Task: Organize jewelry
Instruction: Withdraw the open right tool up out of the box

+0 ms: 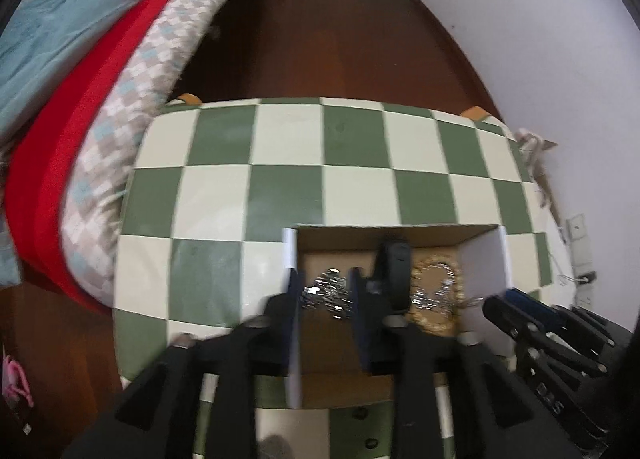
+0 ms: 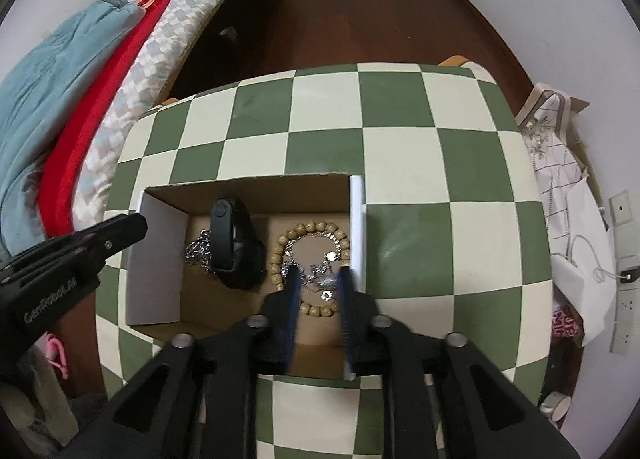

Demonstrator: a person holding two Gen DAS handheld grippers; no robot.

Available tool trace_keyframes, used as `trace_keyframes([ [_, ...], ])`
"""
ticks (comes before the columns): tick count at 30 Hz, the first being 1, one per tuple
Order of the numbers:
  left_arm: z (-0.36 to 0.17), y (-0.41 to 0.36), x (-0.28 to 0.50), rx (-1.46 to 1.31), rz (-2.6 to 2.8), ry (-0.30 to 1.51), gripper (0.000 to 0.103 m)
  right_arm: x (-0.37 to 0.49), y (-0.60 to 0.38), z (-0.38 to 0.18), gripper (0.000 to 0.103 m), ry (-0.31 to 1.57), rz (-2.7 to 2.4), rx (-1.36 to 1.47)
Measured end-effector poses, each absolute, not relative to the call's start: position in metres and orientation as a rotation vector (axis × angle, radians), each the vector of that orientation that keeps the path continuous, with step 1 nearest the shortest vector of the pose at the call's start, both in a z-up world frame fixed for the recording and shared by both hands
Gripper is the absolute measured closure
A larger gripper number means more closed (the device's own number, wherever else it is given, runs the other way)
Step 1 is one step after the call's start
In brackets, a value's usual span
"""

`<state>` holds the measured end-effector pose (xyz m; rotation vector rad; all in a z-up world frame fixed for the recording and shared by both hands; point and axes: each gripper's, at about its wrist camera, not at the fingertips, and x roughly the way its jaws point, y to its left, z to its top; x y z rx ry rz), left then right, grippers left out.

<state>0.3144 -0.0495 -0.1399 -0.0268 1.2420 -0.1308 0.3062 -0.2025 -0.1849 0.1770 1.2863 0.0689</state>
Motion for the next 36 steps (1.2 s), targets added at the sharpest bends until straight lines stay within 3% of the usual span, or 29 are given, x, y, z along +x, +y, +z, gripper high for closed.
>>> trace_keyframes([
  [1, -0.138, -0.046, 0.313, -0.027, -0.113, 1.228, 0.043, 0.306, -0.201, -0.184, 0.065, 1.287, 0.068, 0.17],
  [2, -0.137, -0.043, 0.312, -0.028, -0.098, 1.216, 0.031, 0.304, -0.199, -0.183, 0.06, 1.283, 0.064, 0.156],
  [4, -0.132, -0.036, 0.31, -0.027, -0.066, 1.189, 0.03, 0.302, -0.194, -0.178, 0.028, 1.276, 0.06, 0.141],
  [6, -0.129, -0.031, 0.309, -0.013, -0.039, 1.174, 0.013, 0.3, -0.191, -0.172, 0.015, 1.259, 0.037, 0.111],
  [7, -0.127, -0.029, 0.307, -0.004, -0.026, 1.163, 0.0, 0.298, -0.191, -0.17, 0.015, 1.254, 0.03, 0.101],
  [8, -0.124, -0.026, 0.305, 0.007, -0.009, 1.146, 0.0, 0.297, -0.191, -0.167, 0.014, 1.248, 0.009, 0.082],
  [10, -0.119, -0.022, 0.301, 0.032, 0.025, 1.124, 0.0, 0.294, -0.19, -0.163, 0.002, 1.235, -0.028, 0.036],
  [23, -0.09, -0.016, 0.237, 0.049, 0.085, 1.001, 0.0, 0.247, -0.198, -0.148, 0.0, 1.168, -0.09, 0.013],
  [36, -0.045, -0.011, 0.152, 0.078, 0.132, 0.854, 0.0, 0.169, -0.2, -0.086, 0.0, 0.99, -0.106, 0.028],
])
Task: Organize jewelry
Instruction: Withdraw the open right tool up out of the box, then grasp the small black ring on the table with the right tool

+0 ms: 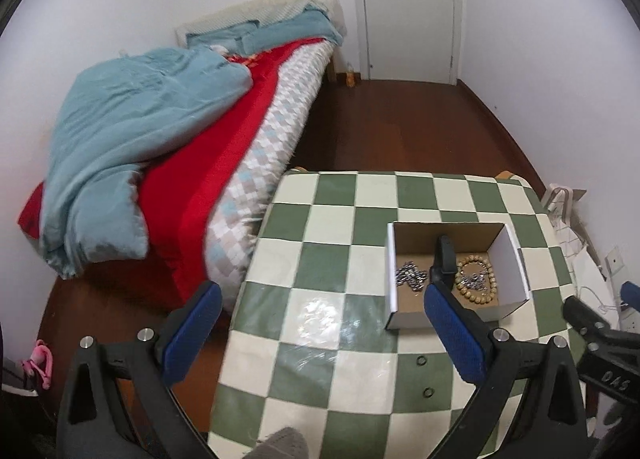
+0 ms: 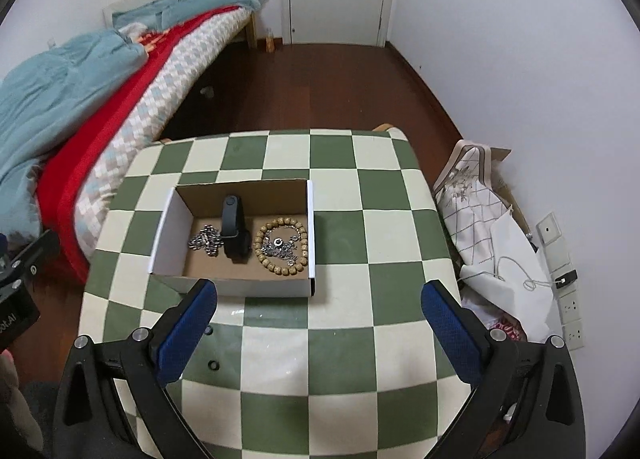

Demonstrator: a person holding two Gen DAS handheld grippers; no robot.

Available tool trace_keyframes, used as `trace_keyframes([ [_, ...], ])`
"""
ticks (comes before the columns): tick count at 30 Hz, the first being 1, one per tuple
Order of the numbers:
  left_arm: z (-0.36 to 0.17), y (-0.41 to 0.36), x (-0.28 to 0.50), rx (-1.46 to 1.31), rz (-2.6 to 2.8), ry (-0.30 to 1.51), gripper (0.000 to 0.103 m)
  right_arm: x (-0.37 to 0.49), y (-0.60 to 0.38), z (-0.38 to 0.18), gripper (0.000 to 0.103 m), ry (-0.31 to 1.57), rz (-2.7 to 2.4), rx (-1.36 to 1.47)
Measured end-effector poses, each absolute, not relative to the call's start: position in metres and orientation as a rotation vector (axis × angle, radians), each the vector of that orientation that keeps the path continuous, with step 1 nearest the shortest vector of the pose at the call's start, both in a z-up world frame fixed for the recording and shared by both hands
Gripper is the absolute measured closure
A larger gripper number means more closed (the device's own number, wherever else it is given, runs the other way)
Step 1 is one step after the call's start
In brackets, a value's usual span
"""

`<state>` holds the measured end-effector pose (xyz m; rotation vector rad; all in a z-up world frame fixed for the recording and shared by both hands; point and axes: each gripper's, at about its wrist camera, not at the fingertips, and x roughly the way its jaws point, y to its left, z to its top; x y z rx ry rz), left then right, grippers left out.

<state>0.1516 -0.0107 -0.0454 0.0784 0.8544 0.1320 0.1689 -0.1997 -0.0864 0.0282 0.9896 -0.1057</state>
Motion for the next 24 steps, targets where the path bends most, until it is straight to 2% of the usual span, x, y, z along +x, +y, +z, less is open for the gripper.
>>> trace_keyframes([
  [3, -0.055, -0.004, 0.137, 0.105, 0.181, 0.852, 0.0, 0.153, -0.201, -0.087, 0.0, 0.983, -0.09, 0.057],
  [6, -0.088, 0.005, 0.132, 0.136, 0.23, 0.922, 0.0, 0.141, -0.193, -0.112, 0.0, 1.024, -0.07, 0.077],
  [8, -0.112, 0.011, 0.13, 0.144, 0.258, 0.968, 0.0, 0.136, -0.184, -0.137, 0.005, 1.067, -0.036, 0.105],
  [10, -0.14, 0.018, 0.131, 0.164, 0.292, 1.018, 0.0, 0.133, -0.17, -0.167, 0.031, 1.117, -0.01, 0.106],
  [12, -0.161, 0.025, 0.13, 0.182, 0.323, 1.054, 0.0, 0.133, -0.157, -0.191, 0.037, 1.149, 0.011, 0.109],
  [16, -0.188, 0.039, 0.125, 0.202, 0.372, 1.1, 0.0, 0.133, -0.131, -0.23, 0.037, 1.184, 0.053, 0.112],
  [21, -0.195, 0.053, 0.125, 0.191, 0.395, 1.116, 0.0, 0.139, -0.106, -0.254, 0.038, 1.19, 0.07, 0.08],
  [23, -0.193, 0.057, 0.126, 0.181, 0.4, 1.113, 0.0, 0.14, -0.098, -0.256, 0.039, 1.171, 0.064, 0.044],
  [24, -0.193, 0.058, 0.128, 0.179, 0.401, 1.112, 0.0, 0.141, -0.095, -0.255, 0.045, 1.165, 0.062, 0.03],
])
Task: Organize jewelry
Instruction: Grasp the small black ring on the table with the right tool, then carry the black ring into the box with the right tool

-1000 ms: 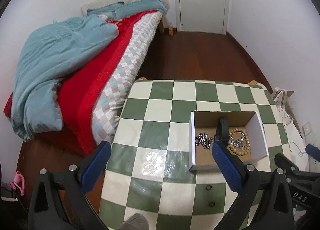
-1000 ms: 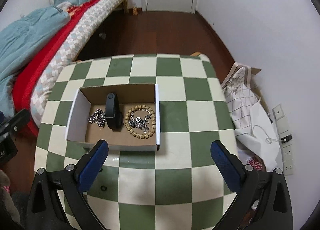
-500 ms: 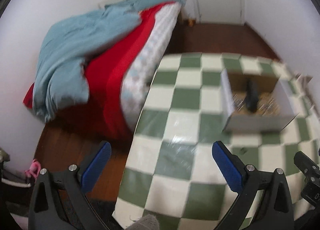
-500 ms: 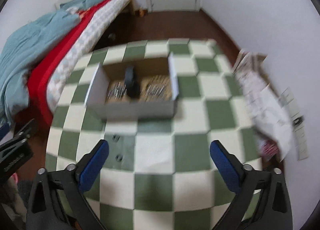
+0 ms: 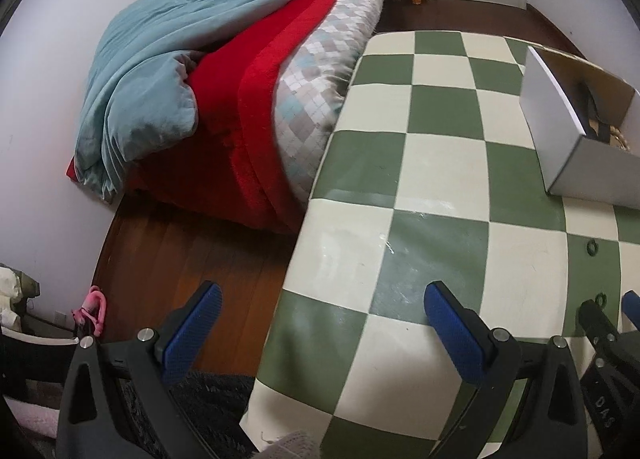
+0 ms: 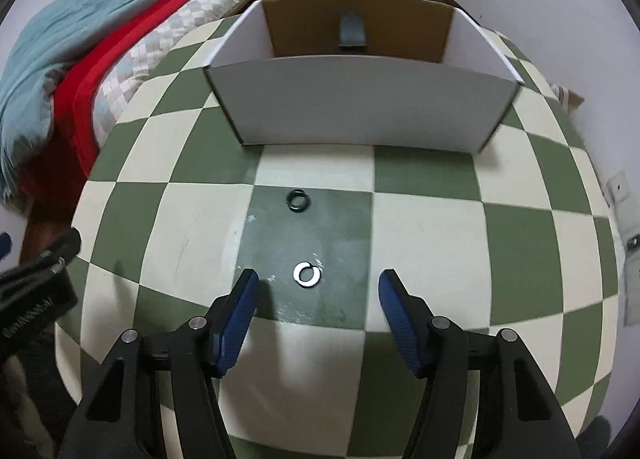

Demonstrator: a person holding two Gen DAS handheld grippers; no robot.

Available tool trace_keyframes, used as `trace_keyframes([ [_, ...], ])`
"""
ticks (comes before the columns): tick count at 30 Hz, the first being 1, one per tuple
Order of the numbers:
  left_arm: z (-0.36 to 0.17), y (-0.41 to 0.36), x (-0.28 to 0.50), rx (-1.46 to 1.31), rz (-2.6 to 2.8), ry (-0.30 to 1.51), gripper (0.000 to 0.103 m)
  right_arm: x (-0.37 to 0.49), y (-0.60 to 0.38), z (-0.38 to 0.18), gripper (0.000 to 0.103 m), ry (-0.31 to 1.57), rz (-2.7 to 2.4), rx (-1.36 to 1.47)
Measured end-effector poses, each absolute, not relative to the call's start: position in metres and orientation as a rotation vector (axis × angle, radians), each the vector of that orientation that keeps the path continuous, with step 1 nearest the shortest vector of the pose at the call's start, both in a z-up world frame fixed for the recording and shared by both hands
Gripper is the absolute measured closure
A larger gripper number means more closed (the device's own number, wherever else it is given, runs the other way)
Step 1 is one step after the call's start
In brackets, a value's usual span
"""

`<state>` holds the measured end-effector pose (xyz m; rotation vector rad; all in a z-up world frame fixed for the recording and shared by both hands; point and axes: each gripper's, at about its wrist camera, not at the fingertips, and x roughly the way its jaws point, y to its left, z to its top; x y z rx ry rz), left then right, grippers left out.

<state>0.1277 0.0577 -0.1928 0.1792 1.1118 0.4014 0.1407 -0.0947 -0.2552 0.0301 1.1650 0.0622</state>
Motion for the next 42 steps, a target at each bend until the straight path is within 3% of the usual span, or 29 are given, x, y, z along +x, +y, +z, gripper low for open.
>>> trace_keyframes([
  [2, -0.191, 0.06, 0.129, 0.169, 0.402, 1.109, 0.0, 0.141, -0.087, -0.255, 0.062, 1.15, 0.049, -0.018],
  [4, -0.189, 0.06, 0.129, 0.16, 0.4, 1.106, 0.0, 0.14, -0.083, -0.254, 0.09, 1.138, 0.053, -0.047],
  [28, -0.208, -0.079, 0.158, 0.124, 0.007, 1.132, 0.003, 0.136, -0.258, -0.245, 0.09, 1.12, -0.227, 0.172],
  [30, -0.211, -0.087, 0.161, 0.134, -0.012, 1.132, 0.01, 0.137, -0.264, -0.246, 0.09, 1.12, -0.232, 0.181],
  [32, -0.214, -0.091, 0.164, 0.14, -0.019, 1.14, 0.027, 0.137, -0.267, -0.247, 0.09, 1.12, -0.233, 0.19],
  [33, -0.216, -0.092, 0.165, 0.136, -0.024, 1.146, 0.03, 0.137, -0.268, -0.247, 0.09, 1.12, -0.234, 0.192],
  [38, -0.224, -0.092, 0.167, 0.119, -0.039, 1.166, 0.072, 0.137, -0.268, -0.25, 0.09, 1.122, -0.232, 0.208],
  [42, -0.226, -0.09, 0.167, 0.108, -0.045, 1.16, 0.08, 0.137, -0.269, -0.251, 0.09, 1.125, -0.231, 0.216],
])
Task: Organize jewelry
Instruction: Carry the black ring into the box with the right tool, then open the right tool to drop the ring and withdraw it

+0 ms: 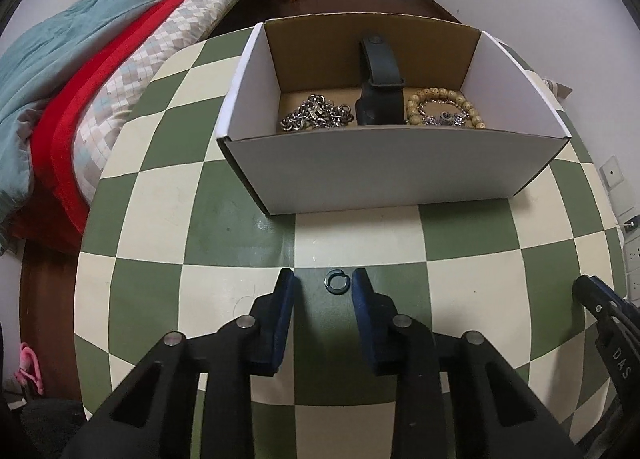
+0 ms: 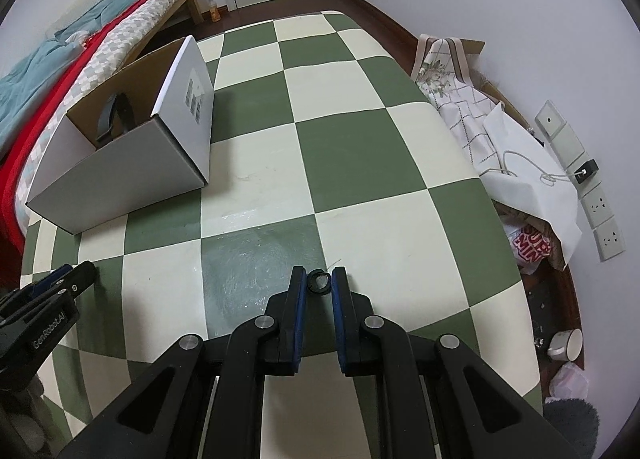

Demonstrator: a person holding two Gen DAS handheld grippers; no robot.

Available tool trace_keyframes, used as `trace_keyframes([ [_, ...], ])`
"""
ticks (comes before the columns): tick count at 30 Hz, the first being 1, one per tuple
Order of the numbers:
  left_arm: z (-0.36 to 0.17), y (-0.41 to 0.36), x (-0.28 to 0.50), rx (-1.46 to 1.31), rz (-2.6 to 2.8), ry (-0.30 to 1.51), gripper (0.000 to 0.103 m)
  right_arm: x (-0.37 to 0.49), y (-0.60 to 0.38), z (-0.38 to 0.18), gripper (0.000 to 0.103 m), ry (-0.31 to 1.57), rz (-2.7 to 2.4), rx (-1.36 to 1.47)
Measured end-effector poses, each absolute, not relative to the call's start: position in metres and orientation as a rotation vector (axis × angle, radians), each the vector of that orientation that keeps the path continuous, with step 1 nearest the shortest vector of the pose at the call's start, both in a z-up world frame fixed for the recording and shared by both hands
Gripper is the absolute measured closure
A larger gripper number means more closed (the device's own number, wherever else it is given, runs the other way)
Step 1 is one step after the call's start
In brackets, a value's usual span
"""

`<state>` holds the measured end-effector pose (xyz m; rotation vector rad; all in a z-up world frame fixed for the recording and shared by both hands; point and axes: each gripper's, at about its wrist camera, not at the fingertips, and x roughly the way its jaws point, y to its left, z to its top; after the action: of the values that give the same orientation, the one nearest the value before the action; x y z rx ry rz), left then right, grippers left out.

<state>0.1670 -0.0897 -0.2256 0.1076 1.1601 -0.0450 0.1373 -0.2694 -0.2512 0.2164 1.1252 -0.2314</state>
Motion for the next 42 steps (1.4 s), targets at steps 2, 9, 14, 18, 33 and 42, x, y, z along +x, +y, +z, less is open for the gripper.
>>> trace_keyframes([
  [2, -0.226, -0.09, 0.167, 0.099, -0.056, 1.159, 0.093, 0.137, -0.269, -0.252, 0.09, 1.125, -0.231, 0.217],
  [9, -0.226, -0.091, 0.169, 0.097, -0.068, 1.149, 0.093, 0.137, -0.268, -0.25, 0.09, 1.12, -0.228, 0.22],
  [14, -0.22, -0.089, 0.164, 0.089, -0.076, 1.131, 0.093, 0.137, -0.267, -0.24, 0.09, 1.099, -0.216, 0.229],
  [18, -0.202, -0.086, 0.156, 0.077, -0.09, 1.102, 0.093, 0.137, -0.263, -0.224, 0.09, 1.073, -0.186, 0.246],
  [33, -0.106, -0.06, 0.214, 0.05, -0.091, 0.95, 0.093, 0.208, -0.216, -0.135, 0.09, 0.943, 0.004, 0.264],
  [42, -0.109, -0.054, 0.253, 0.01, -0.12, 1.002, 0.093, 0.256, -0.203, -0.146, 0.09, 1.006, 0.063, 0.265],
])
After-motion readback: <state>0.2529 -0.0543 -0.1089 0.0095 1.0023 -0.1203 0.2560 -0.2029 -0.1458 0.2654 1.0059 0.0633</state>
